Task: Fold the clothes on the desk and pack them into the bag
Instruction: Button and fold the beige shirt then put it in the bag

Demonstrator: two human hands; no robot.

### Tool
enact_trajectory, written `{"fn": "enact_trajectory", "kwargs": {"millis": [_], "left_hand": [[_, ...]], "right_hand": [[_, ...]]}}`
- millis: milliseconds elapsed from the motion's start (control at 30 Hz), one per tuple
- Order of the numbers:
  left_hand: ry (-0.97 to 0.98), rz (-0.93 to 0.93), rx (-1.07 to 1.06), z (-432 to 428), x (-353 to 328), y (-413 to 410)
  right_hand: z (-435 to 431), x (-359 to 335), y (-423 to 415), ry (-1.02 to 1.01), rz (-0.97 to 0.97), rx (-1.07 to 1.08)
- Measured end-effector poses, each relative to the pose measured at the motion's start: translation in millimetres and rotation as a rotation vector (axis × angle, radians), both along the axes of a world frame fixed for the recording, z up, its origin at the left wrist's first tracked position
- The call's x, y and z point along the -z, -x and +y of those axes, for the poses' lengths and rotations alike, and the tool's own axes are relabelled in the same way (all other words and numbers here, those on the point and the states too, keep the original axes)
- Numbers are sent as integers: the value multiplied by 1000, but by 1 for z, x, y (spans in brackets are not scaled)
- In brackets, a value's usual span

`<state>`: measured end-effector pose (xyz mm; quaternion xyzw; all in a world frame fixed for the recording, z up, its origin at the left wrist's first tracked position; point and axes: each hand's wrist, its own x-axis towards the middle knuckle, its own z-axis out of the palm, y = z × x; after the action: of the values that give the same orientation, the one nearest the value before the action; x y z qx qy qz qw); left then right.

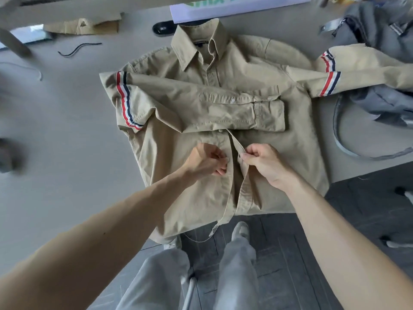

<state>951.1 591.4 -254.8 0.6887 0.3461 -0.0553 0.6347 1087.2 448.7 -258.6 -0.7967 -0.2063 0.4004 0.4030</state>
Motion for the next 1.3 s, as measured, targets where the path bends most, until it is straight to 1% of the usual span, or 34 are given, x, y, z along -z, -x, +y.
{"fn": "enact_trajectory", "kwargs": {"millis": [133,300,500,600,767,833,1067,1200,1300], "left_hand": [[58,-39,1,1,2,1],[23,-56,-20,-5,1,0],[-38,-46,-21,-8,5,-2],[-60,-59,-12,-8,6,-2],[-68,-110,12,-9,6,4],[-74,-138,6,-10,7,4],[-152,-199,-41,-14,16,4],[-184,-193,-75,-19,12,6],[-183,-189,-89,-21,11,6]], "right_hand": [[-1,-3,3,-101,57,-21],[-2,2,2,-187,99,-87],[-6,7,5,-288,115,-106],[-5,13,8,-278,57,-89],[1,26,16,-236,-153,10],[2,28,17,-242,-208,31],[1,31,24,-333,-243,73],[-1,27,32,-378,-237,123],[-2,25,36,-365,-250,111]]}}
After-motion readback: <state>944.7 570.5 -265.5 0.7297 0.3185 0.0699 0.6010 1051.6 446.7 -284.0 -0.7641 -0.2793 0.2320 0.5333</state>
